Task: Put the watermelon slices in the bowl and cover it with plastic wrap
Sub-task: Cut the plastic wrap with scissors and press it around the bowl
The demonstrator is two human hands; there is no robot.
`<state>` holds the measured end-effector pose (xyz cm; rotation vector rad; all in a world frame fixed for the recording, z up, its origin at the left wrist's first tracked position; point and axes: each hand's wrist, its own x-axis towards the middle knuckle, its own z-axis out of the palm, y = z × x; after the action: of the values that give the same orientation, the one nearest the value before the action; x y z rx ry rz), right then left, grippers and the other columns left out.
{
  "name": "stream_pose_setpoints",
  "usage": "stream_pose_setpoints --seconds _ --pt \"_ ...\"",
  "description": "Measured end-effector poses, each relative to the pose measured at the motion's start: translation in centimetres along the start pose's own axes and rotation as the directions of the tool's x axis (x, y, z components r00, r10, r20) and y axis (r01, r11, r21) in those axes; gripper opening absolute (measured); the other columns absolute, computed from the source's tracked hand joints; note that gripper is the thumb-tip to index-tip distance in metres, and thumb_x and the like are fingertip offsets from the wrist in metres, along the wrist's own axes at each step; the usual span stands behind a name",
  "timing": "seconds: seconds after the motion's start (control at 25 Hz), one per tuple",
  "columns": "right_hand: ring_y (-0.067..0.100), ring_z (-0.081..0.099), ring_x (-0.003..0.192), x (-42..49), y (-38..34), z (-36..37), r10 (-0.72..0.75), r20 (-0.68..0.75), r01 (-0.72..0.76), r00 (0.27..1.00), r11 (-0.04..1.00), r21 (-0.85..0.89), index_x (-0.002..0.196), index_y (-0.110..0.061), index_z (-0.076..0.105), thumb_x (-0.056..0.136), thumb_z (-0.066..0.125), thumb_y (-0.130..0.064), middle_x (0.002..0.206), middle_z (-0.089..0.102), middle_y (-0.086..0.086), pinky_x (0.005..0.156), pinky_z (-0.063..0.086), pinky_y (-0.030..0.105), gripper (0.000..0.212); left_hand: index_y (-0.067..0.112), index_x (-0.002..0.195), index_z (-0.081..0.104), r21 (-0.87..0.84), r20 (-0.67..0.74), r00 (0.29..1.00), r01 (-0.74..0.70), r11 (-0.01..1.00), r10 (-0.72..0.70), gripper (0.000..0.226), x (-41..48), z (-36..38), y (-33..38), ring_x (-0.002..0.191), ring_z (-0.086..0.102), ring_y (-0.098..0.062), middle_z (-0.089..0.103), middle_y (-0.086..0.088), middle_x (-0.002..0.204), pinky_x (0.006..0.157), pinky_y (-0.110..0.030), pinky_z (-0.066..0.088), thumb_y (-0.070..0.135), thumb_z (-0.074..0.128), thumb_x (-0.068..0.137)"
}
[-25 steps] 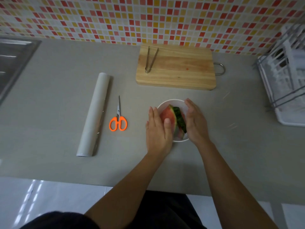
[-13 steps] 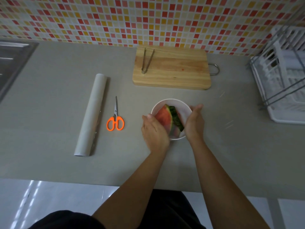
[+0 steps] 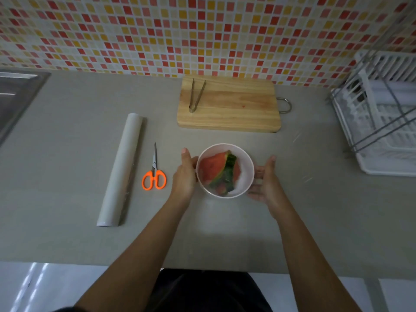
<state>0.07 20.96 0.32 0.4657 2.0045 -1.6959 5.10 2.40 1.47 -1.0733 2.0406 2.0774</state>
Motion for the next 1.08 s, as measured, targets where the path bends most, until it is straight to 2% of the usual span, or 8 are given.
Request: stream_pose_setpoints --seconds 0.12,0.24,0.4,0.64,0.84,0.92,1.0,1.08 --pt "0.019 0.066 0.089 0.4 0.7 0.0 -0.058 -0.023 0.053 0.998 0.986 -0.161 0.09 -0.027 0.061 0.089 0.026 -0.062 0.096 0.071 0.002 0.079 0.052 0.038 0.05 0.012 0.127 0.059 0.079 -0.093 0.995 -0.015 0.997 0.022 0.073 1.5 -1.6 -0.5 0.118 0.057 -0.029 0.059 -0.014 0.132 0.109 -0.047 0.037 0.06 0.015 0.095" --pt "0.012 0.07 0.074 0.5 0.9 -0.5 -0.072 0.016 0.073 0.997 0.996 -0.053 0.095 -0.025 0.063 0.094 0.041 -0.041 0.091 0.072 -0.002 0.059 0.054 0.025 0.027 0.023 0.104 0.071 0.137 -0.018 0.996 -0.085 0.987 0.088 0.074 0.2 -1.8 -2.1 0.109 0.062 -0.024 0.07 -0.01 0.112 0.105 -0.044 0.041 0.063 0.01 0.093" --pt "0.008 0.07 0.063 0.4 1.0 -0.2 -0.086 0.052 0.087 0.995 0.996 -0.012 0.088 -0.023 0.064 0.095 0.042 -0.034 0.08 0.072 -0.006 0.051 0.051 0.017 0.026 0.044 0.101 0.067 -0.06 0.025 0.998 -0.05 0.997 0.051 0.057 -1.2 -0.6 -3.0 0.122 0.055 -0.02 0.065 -0.001 0.121 0.111 -0.042 0.035 0.058 0.012 0.097" --pt "0.01 0.071 0.071 0.0 0.8 0.1 -0.095 0.043 0.097 0.995 0.994 -0.044 0.079 -0.026 0.066 0.093 0.044 -0.043 0.089 0.071 -0.004 0.053 0.052 0.017 0.031 0.029 0.12 0.066 -0.217 0.004 0.984 0.174 0.961 -0.178 0.067 -0.8 0.9 -3.4 0.132 0.045 -0.034 0.055 -0.016 0.136 0.112 -0.054 0.031 0.063 0.015 0.092" --pt "0.017 0.067 0.093 -0.2 0.7 -0.4 -0.096 0.039 0.1 0.995 0.991 -0.089 0.105 -0.033 0.061 0.093 0.043 -0.043 0.11 0.067 0.001 0.069 0.053 0.03 0.024 0.02 0.105 0.069 -0.134 -0.058 0.994 0.082 0.988 -0.09 0.067 -0.8 -0.3 -3.3 0.111 0.06 -0.027 0.067 -0.008 0.116 0.103 -0.039 0.043 0.056 0.012 0.098" --pt "0.018 0.068 0.094 -0.3 0.8 -0.3 -0.113 0.097 0.112 0.989 0.994 0.02 0.117 -0.035 0.058 0.094 0.045 -0.035 0.11 0.068 -0.003 0.07 0.054 0.03 0.026 0.019 0.111 0.067 -0.144 -0.03 0.999 0.041 0.989 -0.046 0.065 -0.4 -0.7 -2.8 0.102 0.066 -0.021 0.07 -0.004 0.106 0.085 -0.027 0.052 0.055 0.015 0.098" --pt "0.017 0.07 0.091 -0.3 0.8 0.1 -0.147 0.157 0.129 0.977 0.984 0.121 0.115 -0.033 0.061 0.094 0.048 -0.021 0.104 0.072 -0.003 0.067 0.056 0.027 0.027 0.018 0.095 0.07 -0.155 0.001 0.999 0.041 0.987 -0.041 0.064 0.2 -1.0 -1.9 0.084 0.07 -0.013 0.074 -0.003 0.089 0.064 -0.017 0.053 0.055 0.017 0.098" --pt "0.016 0.069 0.095 0.0 0.2 0.4 -0.192 0.154 0.168 0.969 0.974 0.154 0.118 -0.027 0.061 0.095 0.047 -0.011 0.108 0.071 0.0 0.068 0.056 0.027 0.031 0.018 0.093 0.07 -0.119 0.015 1.0 0.011 0.993 -0.009 0.064 0.9 -0.9 -0.8 0.085 0.07 -0.016 0.073 -0.007 0.09 0.07 -0.022 0.054 0.056 0.018 0.098"
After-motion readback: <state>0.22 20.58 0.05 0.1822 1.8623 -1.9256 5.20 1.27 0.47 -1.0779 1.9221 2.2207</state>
